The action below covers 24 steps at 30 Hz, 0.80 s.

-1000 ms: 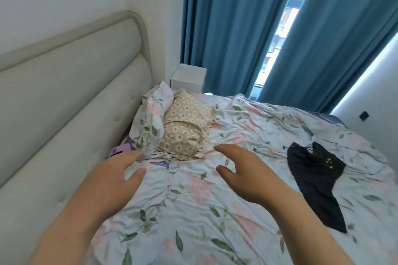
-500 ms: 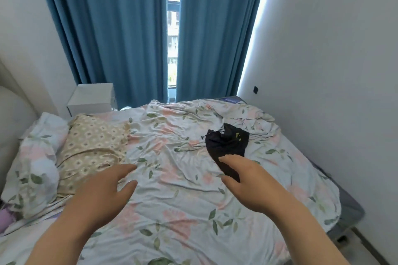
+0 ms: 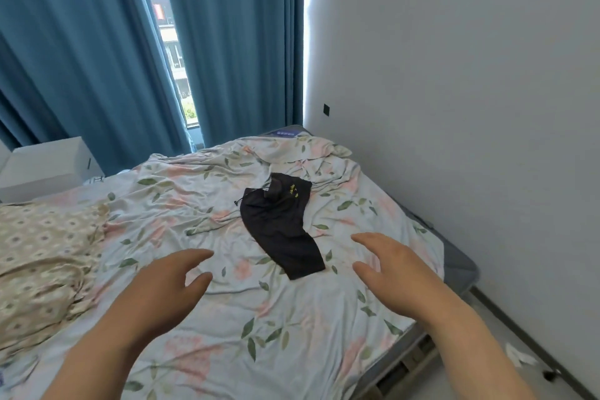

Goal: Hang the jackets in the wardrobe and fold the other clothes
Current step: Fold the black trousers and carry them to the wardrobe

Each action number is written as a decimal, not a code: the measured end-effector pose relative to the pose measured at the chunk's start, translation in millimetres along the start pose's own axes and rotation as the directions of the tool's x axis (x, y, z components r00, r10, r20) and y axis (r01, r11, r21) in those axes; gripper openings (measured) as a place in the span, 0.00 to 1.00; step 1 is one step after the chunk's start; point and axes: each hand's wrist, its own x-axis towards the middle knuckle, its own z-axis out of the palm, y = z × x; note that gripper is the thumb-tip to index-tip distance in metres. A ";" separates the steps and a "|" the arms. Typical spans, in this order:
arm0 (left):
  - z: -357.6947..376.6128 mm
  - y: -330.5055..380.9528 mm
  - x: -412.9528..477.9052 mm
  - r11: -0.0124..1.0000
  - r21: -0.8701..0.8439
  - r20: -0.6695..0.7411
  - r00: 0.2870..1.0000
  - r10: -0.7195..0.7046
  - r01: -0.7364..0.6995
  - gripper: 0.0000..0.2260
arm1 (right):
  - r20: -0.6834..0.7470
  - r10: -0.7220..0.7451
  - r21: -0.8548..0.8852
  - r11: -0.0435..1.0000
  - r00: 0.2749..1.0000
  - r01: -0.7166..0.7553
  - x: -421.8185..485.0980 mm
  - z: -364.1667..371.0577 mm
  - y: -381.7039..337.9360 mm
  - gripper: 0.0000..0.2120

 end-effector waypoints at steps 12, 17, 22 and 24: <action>38.7 41.4 48.2 0.997 -0.057 0.061 0.997 0.057 -0.053 0.18 | -0.001 0.081 -0.014 0.997 0.997 -0.081 -7.8 -20.1 40.6 0.25; 44.2 37.6 68.7 0.992 -0.089 0.068 0.993 0.094 -0.087 0.19 | 0.010 0.067 -0.069 0.995 0.998 -0.066 16.3 -21.8 23.2 0.26; 45.4 25.1 93.9 0.990 -0.105 0.068 0.992 0.106 -0.098 0.19 | 0.018 0.059 -0.128 0.990 0.998 -0.056 39.8 -22.2 14.1 0.26; 49.4 21.0 102.8 0.990 -0.102 0.080 0.992 0.102 -0.094 0.19 | 0.032 0.064 -0.148 0.987 0.997 -0.059 48.0 -23.6 15.2 0.26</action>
